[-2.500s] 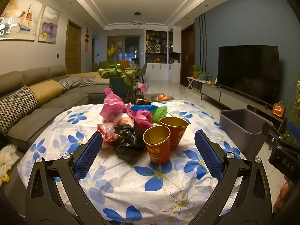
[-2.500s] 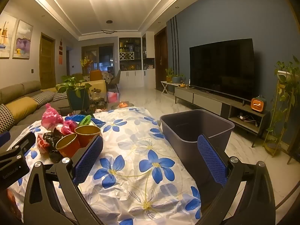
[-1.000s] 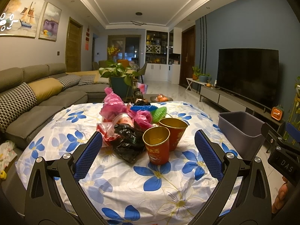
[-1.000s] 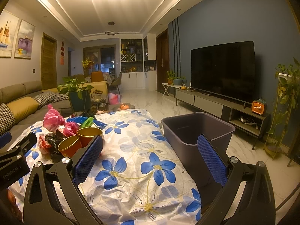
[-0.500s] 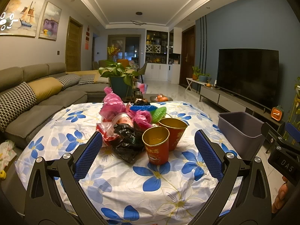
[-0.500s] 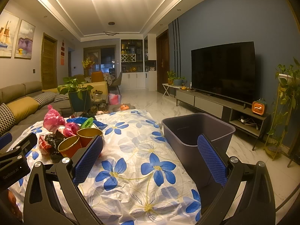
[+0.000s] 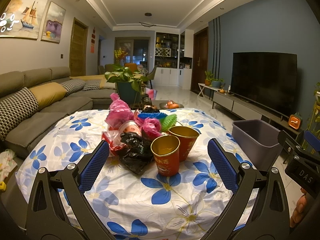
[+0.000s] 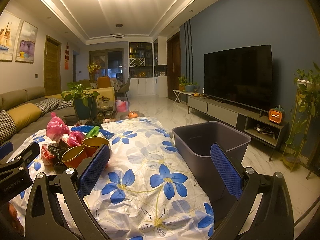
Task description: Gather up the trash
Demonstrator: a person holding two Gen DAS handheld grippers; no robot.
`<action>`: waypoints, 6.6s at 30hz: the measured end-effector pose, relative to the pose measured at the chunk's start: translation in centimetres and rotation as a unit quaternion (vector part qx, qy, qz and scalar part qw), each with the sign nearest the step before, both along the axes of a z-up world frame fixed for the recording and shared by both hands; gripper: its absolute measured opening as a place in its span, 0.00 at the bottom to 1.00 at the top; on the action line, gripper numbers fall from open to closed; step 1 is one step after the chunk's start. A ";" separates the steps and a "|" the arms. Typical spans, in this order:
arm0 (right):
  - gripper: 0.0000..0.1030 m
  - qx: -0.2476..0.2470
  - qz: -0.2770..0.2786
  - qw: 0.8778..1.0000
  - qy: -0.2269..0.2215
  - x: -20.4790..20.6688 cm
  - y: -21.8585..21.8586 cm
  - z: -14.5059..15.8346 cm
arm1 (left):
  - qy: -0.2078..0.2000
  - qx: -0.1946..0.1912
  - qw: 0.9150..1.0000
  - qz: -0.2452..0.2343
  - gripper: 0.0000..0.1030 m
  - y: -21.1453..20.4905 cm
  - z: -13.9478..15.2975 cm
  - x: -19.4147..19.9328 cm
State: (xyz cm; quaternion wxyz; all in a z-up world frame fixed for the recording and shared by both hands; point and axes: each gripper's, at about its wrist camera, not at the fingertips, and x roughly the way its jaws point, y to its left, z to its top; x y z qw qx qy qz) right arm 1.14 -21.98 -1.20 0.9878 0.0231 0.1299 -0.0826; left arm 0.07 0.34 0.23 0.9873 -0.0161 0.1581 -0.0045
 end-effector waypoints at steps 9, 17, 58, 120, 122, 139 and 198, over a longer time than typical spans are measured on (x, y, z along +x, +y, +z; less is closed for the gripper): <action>0.95 -0.001 0.000 1.000 -0.001 0.0 0.0 0.0 | 0.000 -0.001 1.000 0.000 0.94 0.0 0.0 0.0; 0.95 -0.002 0.002 1.000 0.002 0.4 -0.1 -0.1 | 0.002 -0.002 1.000 -0.001 0.94 -0.3 0.1 0.1; 0.87 -0.050 0.196 0.979 0.032 11.1 14.5 -8.7 | 0.041 -0.058 0.985 0.159 0.94 13.6 -6.5 4.4; 0.47 -0.010 0.201 0.980 -0.004 6.7 5.4 -7.1 | -0.031 -0.084 0.996 -0.022 0.08 7.2 -0.7 6.9; 0.47 -0.007 0.196 0.981 -0.009 6.5 4.9 -6.6 | -0.033 -0.079 0.996 -0.032 0.08 6.2 -0.5 6.7; 0.47 -0.021 0.048 0.997 -0.060 6.5 -5.2 -2.7 | -0.028 -0.072 0.978 -0.196 0.08 -8.1 1.2 12.2; 0.77 0.008 -0.049 0.996 -0.079 10.4 -14.6 -2.1 | 0.014 -0.043 0.983 -0.180 0.79 -17.6 -4.1 18.5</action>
